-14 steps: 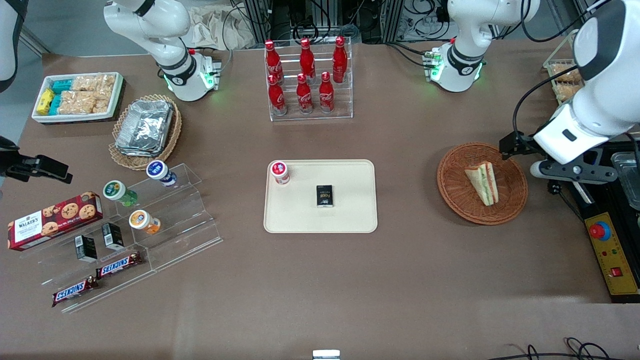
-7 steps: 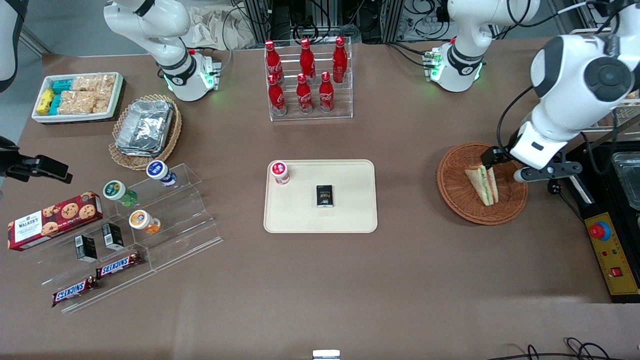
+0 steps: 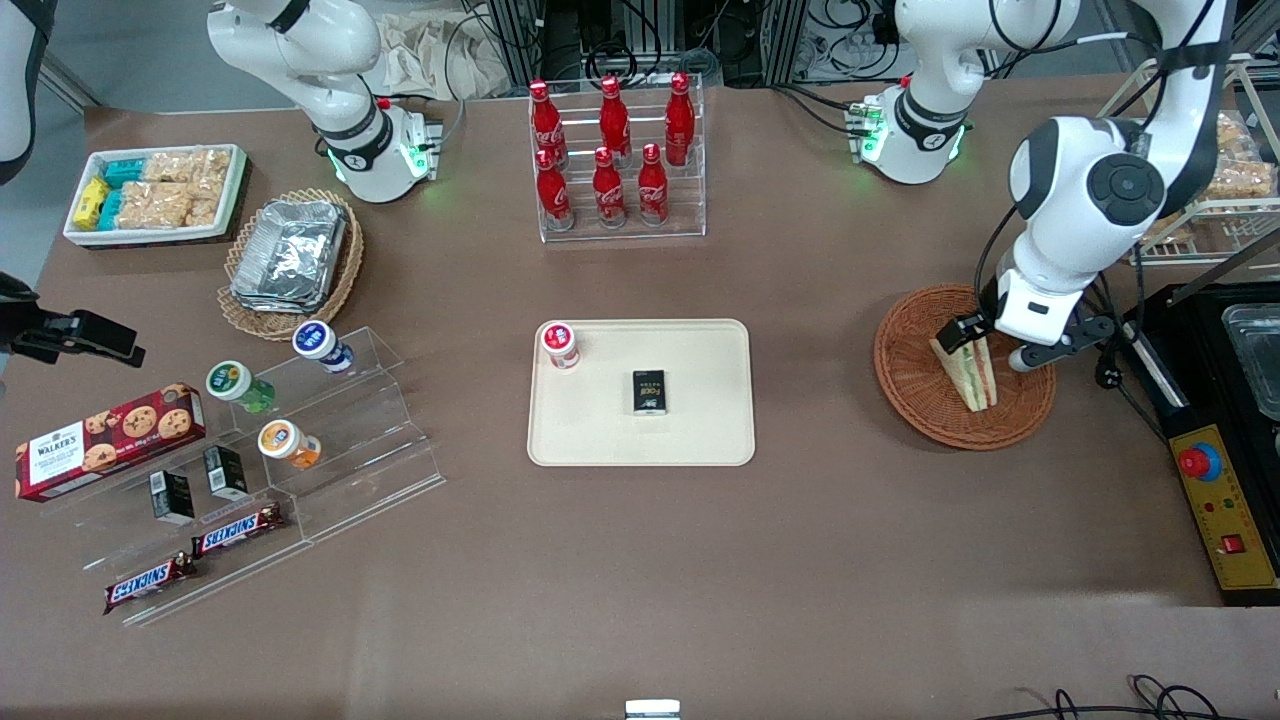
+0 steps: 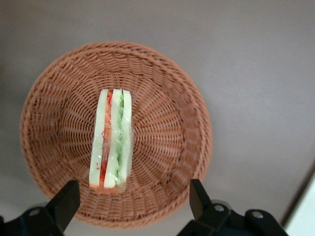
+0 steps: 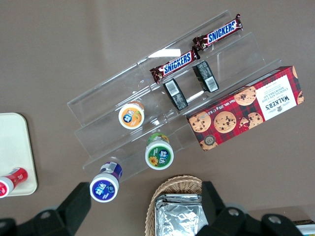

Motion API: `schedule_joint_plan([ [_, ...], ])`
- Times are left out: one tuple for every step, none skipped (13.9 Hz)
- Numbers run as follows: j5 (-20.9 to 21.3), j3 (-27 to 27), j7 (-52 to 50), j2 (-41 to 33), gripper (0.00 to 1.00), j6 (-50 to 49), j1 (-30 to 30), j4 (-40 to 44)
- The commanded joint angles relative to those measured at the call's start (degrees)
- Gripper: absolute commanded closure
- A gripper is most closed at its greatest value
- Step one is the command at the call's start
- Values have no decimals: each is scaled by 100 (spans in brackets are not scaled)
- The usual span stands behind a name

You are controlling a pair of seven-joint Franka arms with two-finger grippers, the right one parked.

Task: Place sandwich from basket to tray
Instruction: 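Lower the open left gripper around the sandwich and close it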

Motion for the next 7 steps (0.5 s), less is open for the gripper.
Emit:
schedule_joint_plan([
  [129, -3, -109, 26, 1, 1093, 353, -741],
  [138, -3, -100, 202, 1, 1314, 354, -794],
  [190, 6, -100, 360, 1, 1542, 372, -812],
  [200, 6, -100, 527, 1, 1771, 372, -838],
  [191, 6, -109, 772, 1, 2104, 372, -873],
  [191, 15, -109, 862, 1, 2255, 372, -891],
  [191, 15, -100, 950, 1, 2352, 372, -909],
])
